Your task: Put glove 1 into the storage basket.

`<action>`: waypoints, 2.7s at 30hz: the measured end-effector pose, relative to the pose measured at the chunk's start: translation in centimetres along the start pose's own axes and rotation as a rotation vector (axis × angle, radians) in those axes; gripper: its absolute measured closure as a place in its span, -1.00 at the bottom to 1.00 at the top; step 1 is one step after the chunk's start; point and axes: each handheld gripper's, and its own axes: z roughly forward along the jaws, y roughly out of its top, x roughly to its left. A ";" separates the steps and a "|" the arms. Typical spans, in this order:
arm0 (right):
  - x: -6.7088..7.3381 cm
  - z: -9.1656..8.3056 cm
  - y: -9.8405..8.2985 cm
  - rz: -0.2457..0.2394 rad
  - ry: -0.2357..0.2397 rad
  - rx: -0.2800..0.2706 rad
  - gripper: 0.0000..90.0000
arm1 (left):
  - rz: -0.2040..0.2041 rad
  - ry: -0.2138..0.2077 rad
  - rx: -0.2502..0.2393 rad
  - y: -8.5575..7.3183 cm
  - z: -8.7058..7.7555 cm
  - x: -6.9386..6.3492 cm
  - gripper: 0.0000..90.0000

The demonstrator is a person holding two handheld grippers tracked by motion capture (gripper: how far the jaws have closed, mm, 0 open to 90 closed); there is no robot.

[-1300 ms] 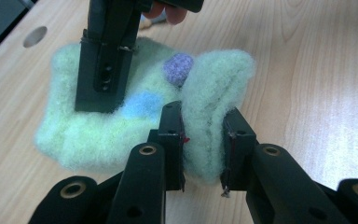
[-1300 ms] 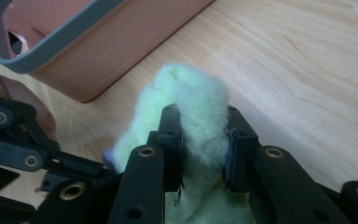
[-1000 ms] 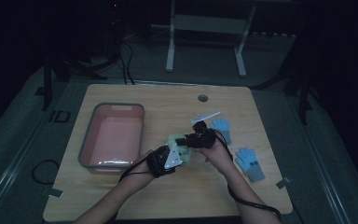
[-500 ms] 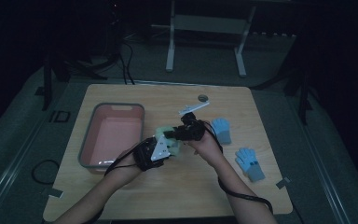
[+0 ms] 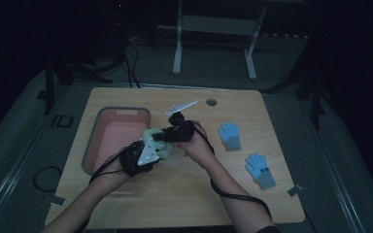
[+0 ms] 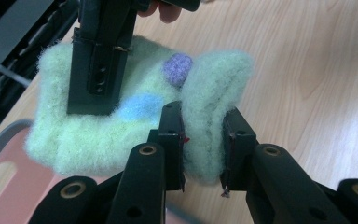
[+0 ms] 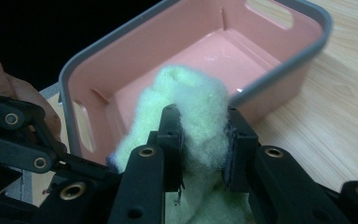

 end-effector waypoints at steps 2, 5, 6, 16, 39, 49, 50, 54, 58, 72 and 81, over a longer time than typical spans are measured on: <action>0.3 0.6 0.4 -0.006 0.006 0.002 0.62 | -0.005 0.005 0.006 -0.5 -0.5 0.3 0.65; 0.9 1.6 1.1 -0.016 0.019 0.002 0.62 | -0.008 0.011 0.019 -1.3 -1.3 0.8 0.66; 1.1 1.9 1.3 -0.018 0.022 0.002 0.62 | -0.007 0.015 0.026 -1.6 -1.6 0.9 0.66; 2.4 5.0 2.9 -0.024 0.058 0.008 0.62 | -0.026 0.021 0.072 -4.4 -3.2 2.3 0.65; 1.6 11.6 3.3 0.027 0.044 0.084 0.59 | -0.020 -0.095 0.167 -9.0 -0.7 5.2 0.65; 1.4 10.5 2.9 0.022 0.007 0.082 0.11 | -0.029 -0.150 0.274 -8.6 0.7 5.7 0.54; 1.4 10.3 2.8 0.025 0.011 0.079 0.10 | -0.035 -0.155 0.284 -8.6 0.8 5.8 0.49; 1.4 9.5 2.5 0.018 0.022 0.064 0.04 | -0.069 -0.142 0.284 -8.6 0.7 5.9 0.15; 1.8 8.3 2.2 0.001 0.038 0.039 -0.04 | -0.124 -0.122 0.241 -8.4 0.2 6.0 -0.13; 2.5 3.7 0.6 -0.047 0.113 -0.009 -0.50 | -0.202 -0.119 0.130 -5.6 -1.9 4.9 -0.26; 1.5 0.9 -1.2 -0.041 0.090 -0.021 -0.52 | -0.227 -0.156 0.055 -3.5 -1.7 3.6 -0.25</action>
